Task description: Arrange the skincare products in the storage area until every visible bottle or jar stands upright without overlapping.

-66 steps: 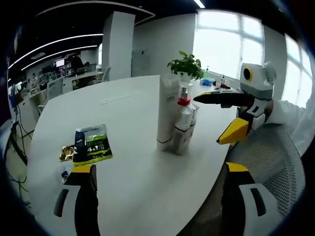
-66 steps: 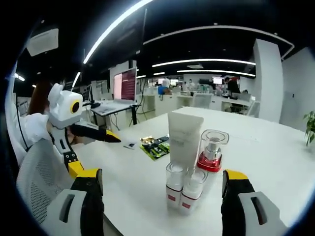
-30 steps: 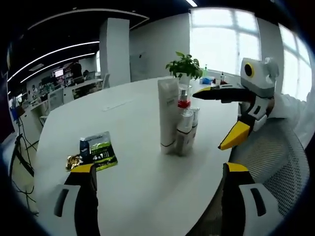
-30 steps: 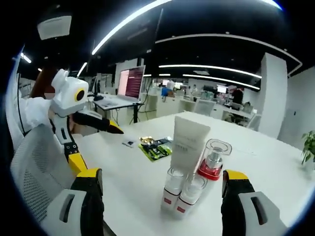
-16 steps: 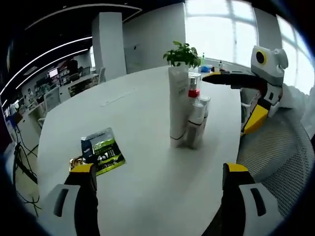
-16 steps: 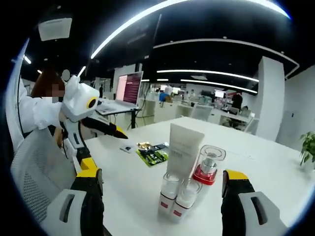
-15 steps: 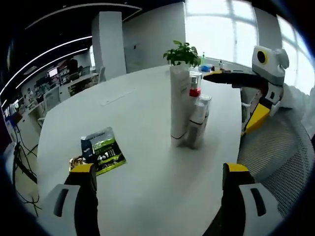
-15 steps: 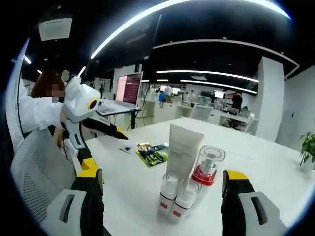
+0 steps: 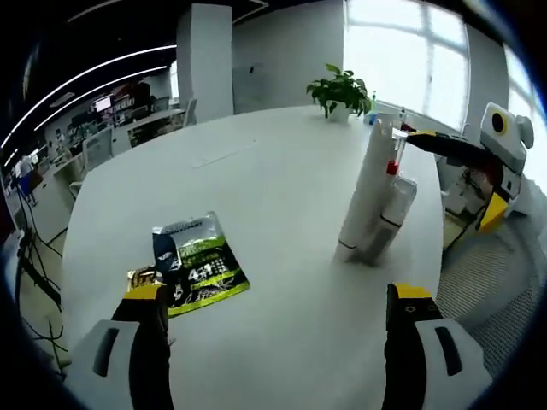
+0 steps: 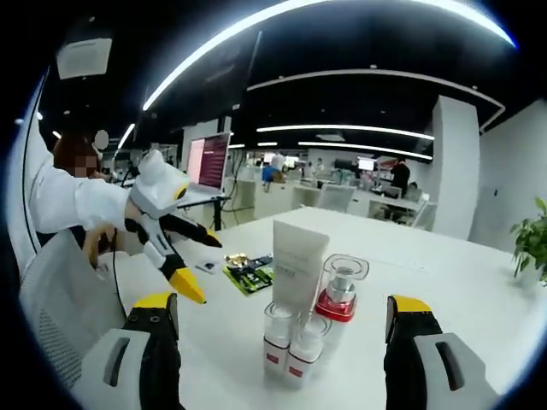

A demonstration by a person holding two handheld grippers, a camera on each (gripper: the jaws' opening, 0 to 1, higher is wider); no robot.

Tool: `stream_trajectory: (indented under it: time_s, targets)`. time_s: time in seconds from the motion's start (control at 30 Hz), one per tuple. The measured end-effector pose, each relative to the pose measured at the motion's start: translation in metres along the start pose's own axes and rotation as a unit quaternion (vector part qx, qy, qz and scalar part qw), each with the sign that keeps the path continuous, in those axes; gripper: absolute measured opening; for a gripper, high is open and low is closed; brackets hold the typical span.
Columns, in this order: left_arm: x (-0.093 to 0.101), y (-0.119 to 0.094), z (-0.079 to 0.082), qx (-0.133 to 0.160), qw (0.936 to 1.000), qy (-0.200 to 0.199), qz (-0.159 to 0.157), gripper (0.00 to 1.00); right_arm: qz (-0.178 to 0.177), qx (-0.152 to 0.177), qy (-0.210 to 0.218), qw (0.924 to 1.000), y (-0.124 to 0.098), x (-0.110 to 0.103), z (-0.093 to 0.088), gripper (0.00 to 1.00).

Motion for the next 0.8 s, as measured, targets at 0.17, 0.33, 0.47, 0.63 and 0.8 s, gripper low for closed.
stream_trajectory:
  time_s: [0.17,0.33,0.47,0.63,0.8]
  targets:
    - [-0.006,0.009,0.008,-0.003,1.0,-0.003,0.003,0.99,-0.006,0.007,0.012,0.9999,-0.001,0.002,0.001,1.0]
    - [-0.017,0.021,0.013,-0.011,0.9999,-0.005,0.005,0.99,-0.009,0.009,0.011,0.9999,-0.001,0.002,0.002,1.0]
    - [-0.022,0.027,0.014,-0.009,0.9994,-0.033,0.006,0.99,-0.012,0.011,0.014,0.9998,-0.002,0.003,0.002,1.0]
    - [-0.039,0.034,0.014,-0.014,0.9992,-0.029,0.023,0.99,-0.017,0.011,0.023,0.9995,-0.003,0.005,0.002,1.0]
    - [-0.048,0.045,0.011,-0.024,0.9986,-0.037,0.028,0.99,-0.017,0.009,0.027,0.9994,-0.003,0.005,0.002,1.0]
Point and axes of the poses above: the point that each gripper's makers call its tool centre point, and the gripper's own axes: y roughly forward along the fingers, x roughly to its right, z roughly out of its top, the point moved 10 cm from there along -y, roughly backward along the fingers, and after that the axes turned 4 degrees about x, right-handed, at the moved point
